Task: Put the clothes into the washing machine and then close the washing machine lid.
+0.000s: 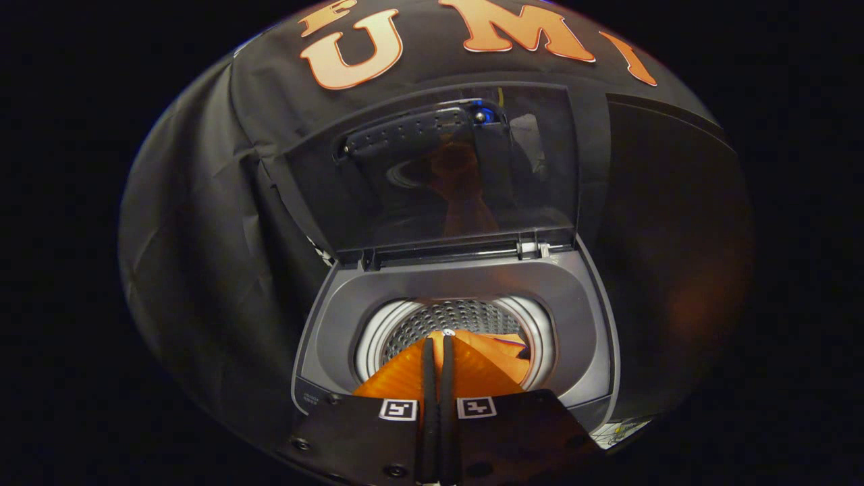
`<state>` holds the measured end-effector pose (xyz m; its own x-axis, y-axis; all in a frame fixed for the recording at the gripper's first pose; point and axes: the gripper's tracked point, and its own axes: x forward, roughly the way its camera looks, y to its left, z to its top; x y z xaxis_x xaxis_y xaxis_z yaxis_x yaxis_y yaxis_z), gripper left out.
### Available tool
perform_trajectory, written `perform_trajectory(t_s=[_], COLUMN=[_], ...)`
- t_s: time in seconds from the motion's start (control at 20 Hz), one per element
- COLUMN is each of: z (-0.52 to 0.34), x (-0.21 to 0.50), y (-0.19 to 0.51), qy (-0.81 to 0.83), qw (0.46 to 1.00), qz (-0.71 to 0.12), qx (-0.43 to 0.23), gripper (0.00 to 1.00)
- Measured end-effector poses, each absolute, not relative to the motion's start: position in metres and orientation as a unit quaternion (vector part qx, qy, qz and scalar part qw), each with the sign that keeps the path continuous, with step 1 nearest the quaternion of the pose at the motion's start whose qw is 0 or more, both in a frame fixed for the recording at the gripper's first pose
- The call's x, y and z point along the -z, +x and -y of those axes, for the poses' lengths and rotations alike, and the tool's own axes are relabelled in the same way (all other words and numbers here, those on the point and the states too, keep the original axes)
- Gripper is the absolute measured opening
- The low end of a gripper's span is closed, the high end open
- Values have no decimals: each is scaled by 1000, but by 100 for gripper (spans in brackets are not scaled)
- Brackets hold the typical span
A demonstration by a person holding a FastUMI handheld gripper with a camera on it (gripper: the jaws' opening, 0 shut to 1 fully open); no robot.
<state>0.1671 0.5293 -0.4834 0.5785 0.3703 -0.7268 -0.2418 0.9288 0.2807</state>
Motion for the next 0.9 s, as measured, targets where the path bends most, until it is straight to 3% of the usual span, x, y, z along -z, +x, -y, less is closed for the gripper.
perform_trajectory(t_s=[0.15, 0.6, 0.9], z=[-526, -528, -526], x=[500, 525, 528], y=[160, 147, 137], qy=[62, 43, 51], qw=[874, 861, 859], qz=[-455, -486, -487], qx=[-157, -143, -150], gripper=[8, 99, 99])
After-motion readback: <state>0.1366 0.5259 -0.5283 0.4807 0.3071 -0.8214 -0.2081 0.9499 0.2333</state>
